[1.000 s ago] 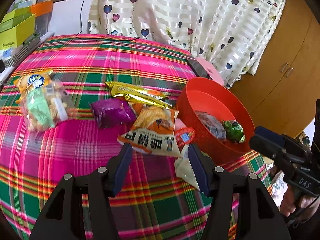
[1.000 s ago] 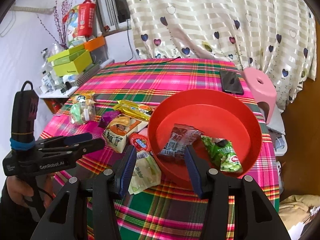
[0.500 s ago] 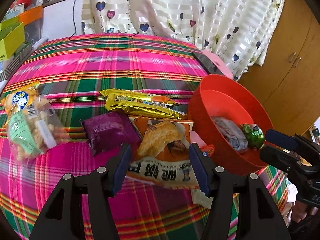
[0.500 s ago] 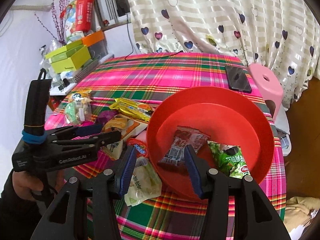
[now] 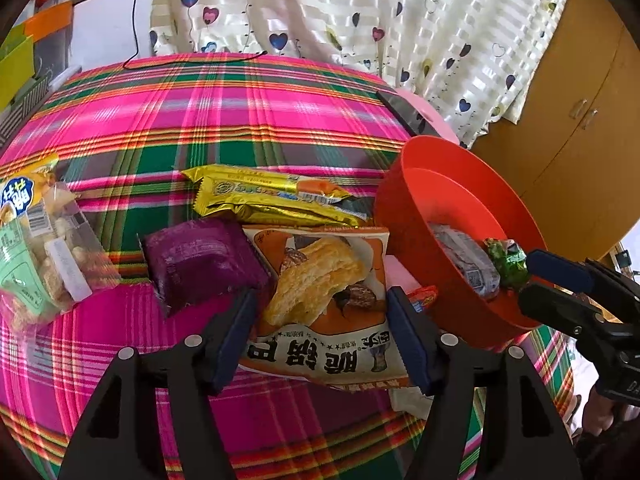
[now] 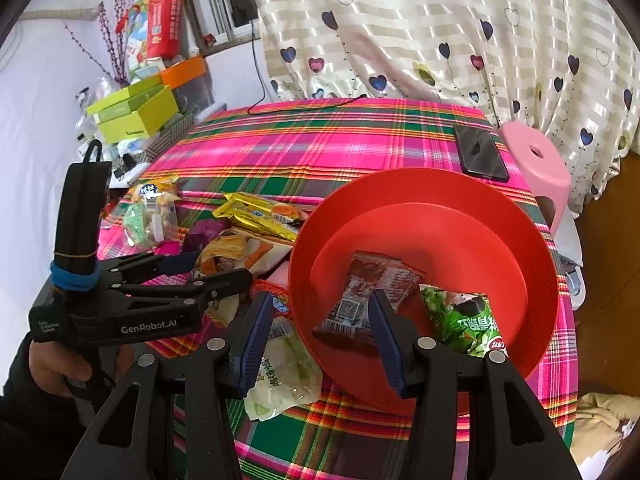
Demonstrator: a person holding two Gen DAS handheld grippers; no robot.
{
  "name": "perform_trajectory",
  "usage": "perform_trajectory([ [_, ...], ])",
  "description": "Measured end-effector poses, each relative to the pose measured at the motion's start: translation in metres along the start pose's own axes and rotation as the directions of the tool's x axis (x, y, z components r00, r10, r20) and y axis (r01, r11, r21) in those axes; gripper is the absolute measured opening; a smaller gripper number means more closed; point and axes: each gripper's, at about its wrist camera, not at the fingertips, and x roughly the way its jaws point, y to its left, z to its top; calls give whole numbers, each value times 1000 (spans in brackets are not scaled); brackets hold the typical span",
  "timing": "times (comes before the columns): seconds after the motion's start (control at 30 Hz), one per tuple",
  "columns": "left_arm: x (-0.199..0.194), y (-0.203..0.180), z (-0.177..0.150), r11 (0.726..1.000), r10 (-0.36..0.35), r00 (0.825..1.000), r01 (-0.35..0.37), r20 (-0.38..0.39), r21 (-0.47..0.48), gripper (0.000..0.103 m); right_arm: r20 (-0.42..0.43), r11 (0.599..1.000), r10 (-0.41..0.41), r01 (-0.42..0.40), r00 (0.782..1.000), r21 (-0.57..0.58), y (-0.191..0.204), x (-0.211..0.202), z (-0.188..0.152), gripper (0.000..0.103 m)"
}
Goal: Organize snacks
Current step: 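Move the left gripper to the orange-white bread packet and grasp it, then grasp a yellow snack bar with the right gripper while the left gripper holds the bread packet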
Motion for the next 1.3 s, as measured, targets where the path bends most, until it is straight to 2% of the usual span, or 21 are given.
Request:
perform_trajectory([
  [0.1,0,3,-4,1000,-4,1000,4,-11,-16,67,1,1000,0,0,1000,3,1,0,0,48],
  [0.17,-2,4,-10,1000,4,1000,-4,-8,-19,61,1,1000,2,-2,1000,1,1,0,0,48],
  [0.27,-11,6,-19,999,27,1000,-27,7,-24,58,5,1000,4,-4,1000,-3,4,-1,-1,48],
  [0.57,-43,21,-39,995,84,995,-81,57,-56,58,6,999,26,-25,1000,-47,17,-2,2,48],
  [0.73,-51,31,-40,993,96,993,-90,72,-83,58,1,992,49,-48,999,-114,33,7,13,48],
  [0.87,-55,39,-42,991,95,992,-87,77,-104,58,-36,983,48,-53,998,-174,42,26,25,48],
  [1.03,-60,49,-43,988,94,992,-82,88,-131,58,-80,955,65,-86,995,-285,59,51,43,48],
  [1.2,-67,61,-46,985,96,990,-79,100,-156,58,-113,929,36,-75,993,-362,69,76,70,46],
  [1.3,-69,64,-47,984,92,991,-75,102,-162,58,-145,909,-13,-49,989,-415,73,97,85,42],
])
